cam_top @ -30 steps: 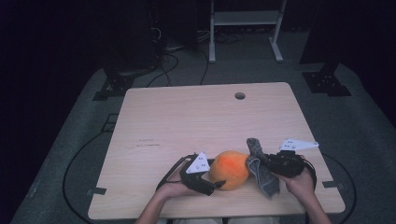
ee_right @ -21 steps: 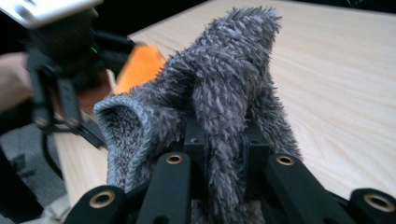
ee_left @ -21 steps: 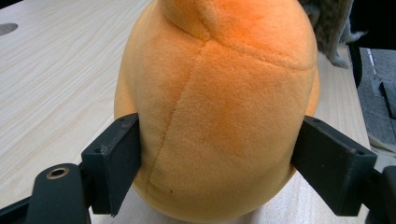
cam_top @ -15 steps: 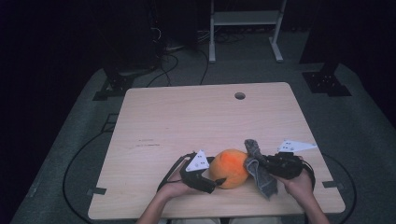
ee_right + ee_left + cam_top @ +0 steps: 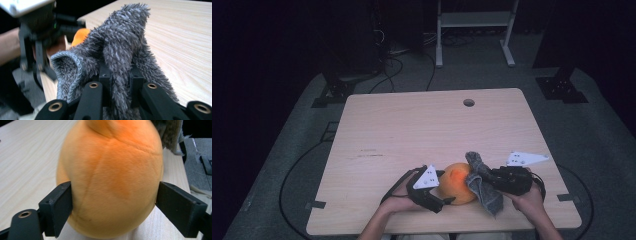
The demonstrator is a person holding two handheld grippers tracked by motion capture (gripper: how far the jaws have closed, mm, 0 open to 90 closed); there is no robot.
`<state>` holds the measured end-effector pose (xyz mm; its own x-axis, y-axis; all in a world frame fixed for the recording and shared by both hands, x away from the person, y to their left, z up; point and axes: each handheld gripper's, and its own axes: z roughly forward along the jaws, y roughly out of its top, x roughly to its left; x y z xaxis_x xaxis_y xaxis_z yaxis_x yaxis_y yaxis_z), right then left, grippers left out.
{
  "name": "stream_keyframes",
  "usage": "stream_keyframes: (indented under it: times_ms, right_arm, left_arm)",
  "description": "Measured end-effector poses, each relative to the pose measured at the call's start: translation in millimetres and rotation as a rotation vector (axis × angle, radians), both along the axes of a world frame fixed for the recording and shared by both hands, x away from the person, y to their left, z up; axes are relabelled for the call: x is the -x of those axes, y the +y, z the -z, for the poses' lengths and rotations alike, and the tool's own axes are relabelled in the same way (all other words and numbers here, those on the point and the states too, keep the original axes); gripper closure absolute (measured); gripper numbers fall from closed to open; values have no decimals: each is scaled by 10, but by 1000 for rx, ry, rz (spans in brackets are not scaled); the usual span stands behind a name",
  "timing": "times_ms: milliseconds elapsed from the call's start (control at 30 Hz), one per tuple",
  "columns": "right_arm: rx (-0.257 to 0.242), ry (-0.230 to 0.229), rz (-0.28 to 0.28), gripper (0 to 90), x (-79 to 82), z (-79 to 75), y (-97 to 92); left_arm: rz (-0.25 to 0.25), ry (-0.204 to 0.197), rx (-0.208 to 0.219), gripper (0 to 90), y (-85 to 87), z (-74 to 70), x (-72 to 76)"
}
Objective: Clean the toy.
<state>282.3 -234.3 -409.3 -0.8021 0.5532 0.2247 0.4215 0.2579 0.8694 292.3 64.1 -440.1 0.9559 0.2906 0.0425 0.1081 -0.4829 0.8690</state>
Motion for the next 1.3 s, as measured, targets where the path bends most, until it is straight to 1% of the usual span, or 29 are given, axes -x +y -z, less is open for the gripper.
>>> stream_keyframes:
  times_ms: [67, 133, 167, 200, 233, 267, 333, 400, 433, 467, 500, 533, 567, 633, 667, 700, 767, 800, 867, 900, 967, 1033, 1067, 1100, 1133, 1167, 1200, 1267, 1300]
  right_arm:
    - [14, 0, -21, 770, 10, -5, -8]
    - [23, 8, -37, 770, 10, -8, -17]
    - [25, 13, -43, 768, 7, -13, -21]
    - [39, 18, -40, 768, 13, -34, -19]
    - [54, 13, -32, 768, 35, -66, -5]
    - [63, -5, -31, 769, 65, -107, 17]
    - [54, -28, -38, 769, 112, -186, 70]
    - [16, -46, -56, 769, 153, -270, 160]
    - [21, -51, -62, 769, 160, -288, 208]
    - [41, -61, -61, 769, 164, -289, 250]
    - [46, -61, -58, 769, 162, -281, 267]
    - [40, -54, -55, 770, 146, -260, 264]
    - [41, -49, -49, 771, 134, -247, 246]
    - [41, -34, -19, 771, 88, -198, 168]
    - [41, -17, 6, 771, 48, -140, 91]
    - [45, -7, 18, 771, 24, -104, 48]
    - [18, 39, 35, 770, -45, -15, -71]
    - [18, 56, 55, 771, -82, 33, -149]
    - [61, 65, 92, 770, -116, 79, -234]
    - [69, 70, 106, 771, -126, 94, -261]
    - [65, 81, 125, 771, -144, 112, -313]
    - [41, 61, 141, 772, -128, 64, -322]
    - [-5, 34, 130, 773, -90, -28, -294]
    - [-37, -5, 109, 773, -36, -155, -228]
    - [-50, -35, 86, 773, 12, -255, -150]
    - [-56, -60, 64, 773, 45, -320, -83]
    - [-52, -75, 47, 773, 81, -375, -9]
    - [-30, -115, 10, 773, 131, -462, 179]
    - [-14, -131, 14, 774, 133, -471, 263]
  left_arm:
    - [-11, 9, 2, 101, 1, -15, -17]
    - [6, 8, -8, 104, -28, 8, -7]
    - [26, -6, -25, 133, -55, 34, 15]
    - [34, -30, -45, 182, -81, 50, 39]
    - [33, -33, -60, 203, -105, 55, 55]
    - [33, -36, -66, 217, -121, 52, 73]
    - [43, -54, -79, 232, -134, 44, 96]
    - [60, -76, -92, 240, -150, 45, 126]
    - [60, -80, -99, 241, -151, 44, 134]
    - [60, -79, -102, 244, -145, 43, 134]
    - [63, -75, -101, 252, -127, 42, 124]
    - [61, -71, -96, 258, -116, 44, 116]
    - [54, -58, -80, 265, -108, 48, 106]
    - [44, -35, -60, 271, -96, 53, 76]
    - [42, -31, -62, 276, -90, 49, 64]
    - [35, -21, -56, 280, -89, 46, 54]
    - [19, -18, -52, 285, -94, 40, 47]
    - [14, -20, -50, 290, -98, 40, 46]
    - [7, -19, -46, 299, -100, 41, 42]
    - [-2, -17, -37, 305, -98, 41, 36]
    - [-16, -8, -21, 321, -97, 36, 33]
    - [-25, -11, -16, 336, -95, 7, 37]
    - [-22, -17, -13, 350, -88, -29, 46]
    - [-23, -20, -3, 356, -83, -61, 49]
    - [-29, -13, 13, 358, -83, -85, 51]
    - [-30, -9, 20, 360, -80, -108, 49]
    - [-27, -17, 18, 361, -81, -130, 54]
    - [-26, -29, 18, 362, -75, -158, 77]
    - [-28, -28, 22, 365, -59, -179, 83]
